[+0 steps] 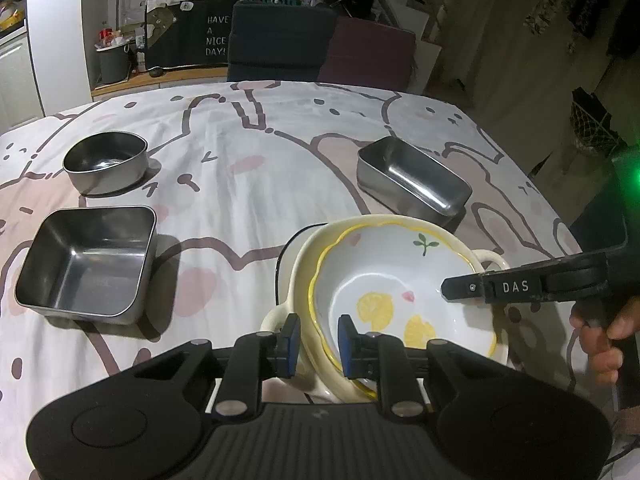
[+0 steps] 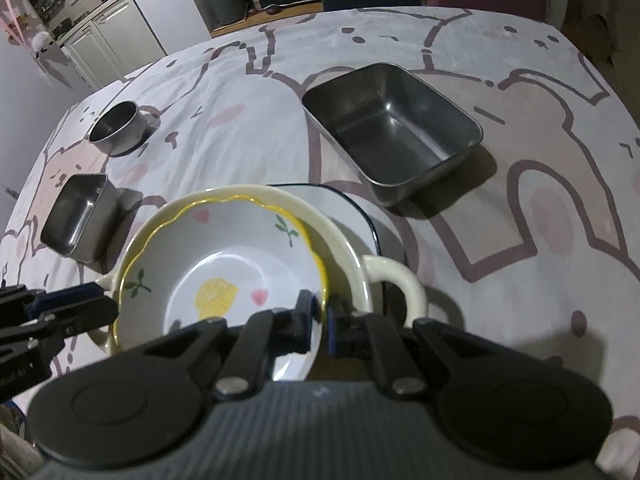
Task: Organize plates and bowls
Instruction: 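Lower the lemon bowl into the cream bowl with both tools, then open both tools to release the lemon bowl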
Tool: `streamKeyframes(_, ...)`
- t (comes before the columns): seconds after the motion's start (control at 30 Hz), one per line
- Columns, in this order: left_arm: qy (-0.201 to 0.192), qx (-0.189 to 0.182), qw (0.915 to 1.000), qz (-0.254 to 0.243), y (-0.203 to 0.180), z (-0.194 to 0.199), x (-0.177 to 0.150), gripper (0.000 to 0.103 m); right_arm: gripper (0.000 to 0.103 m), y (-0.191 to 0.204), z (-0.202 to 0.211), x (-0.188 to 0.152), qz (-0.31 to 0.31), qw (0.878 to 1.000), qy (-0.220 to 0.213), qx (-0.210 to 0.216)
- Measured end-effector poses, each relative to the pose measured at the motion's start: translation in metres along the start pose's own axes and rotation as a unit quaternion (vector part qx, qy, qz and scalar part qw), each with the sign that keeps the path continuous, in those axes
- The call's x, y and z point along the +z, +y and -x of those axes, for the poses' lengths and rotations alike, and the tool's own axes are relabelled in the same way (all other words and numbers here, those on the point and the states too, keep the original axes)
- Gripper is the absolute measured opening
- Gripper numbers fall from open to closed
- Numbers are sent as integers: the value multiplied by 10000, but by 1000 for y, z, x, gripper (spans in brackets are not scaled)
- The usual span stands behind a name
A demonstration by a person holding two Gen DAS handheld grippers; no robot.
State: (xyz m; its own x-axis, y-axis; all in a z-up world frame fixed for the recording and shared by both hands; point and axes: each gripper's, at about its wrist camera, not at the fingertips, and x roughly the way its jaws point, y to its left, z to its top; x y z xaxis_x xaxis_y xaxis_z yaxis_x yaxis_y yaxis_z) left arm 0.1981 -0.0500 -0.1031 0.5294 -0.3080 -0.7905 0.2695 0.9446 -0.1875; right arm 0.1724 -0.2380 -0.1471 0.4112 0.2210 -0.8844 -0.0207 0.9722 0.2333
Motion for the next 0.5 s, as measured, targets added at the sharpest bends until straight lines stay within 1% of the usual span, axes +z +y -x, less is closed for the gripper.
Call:
streamKeyframes(0.03, 4, 0, 10000, -1, 0, 0, 0, 26, 10, -1, -1, 0, -17, 10000, 11, 7)
streamKeyframes(0.07, 3, 1, 10000, -3, -1, 0, 0, 32, 10, -1, -1, 1, -48, 10000, 24, 18)
streamKeyframes(0.1, -3, -2, 10000, -5, -1, 0, 0, 35, 11, -3, -2, 1, -91, 9999, 42, 37)
streamKeyframes(0.2, -6, -14, 10000, -1, -1, 0, 0, 35, 12, -6, -3, 1, -207, 9997, 108, 101)
streamKeyframes(0.27, -4, -11, 10000, -1, -1, 0, 0, 36, 16, -3, -2, 0, -157, 9997, 121, 104)
streamKeyframes(0.33, 2, -16, 10000, -10, -1, 0, 0, 37, 27, -2, 2, -1, -94, 9999, 55, 124)
streamKeyframes(0.37, 7, -14, 10000, -15, -2, -1, 0, 38, 31, -1, 5, -1, -51, 9999, -10, 133)
streamKeyframes(0.43, 15, -11, 10000, -15, -2, -1, 0, 41, 44, 0, 11, -1, -46, 9997, -97, 208)
streamKeyframes(0.5, 20, -14, 10000, -12, -2, -1, 0, 42, 48, 0, 15, -2, -42, 9996, -134, 251)
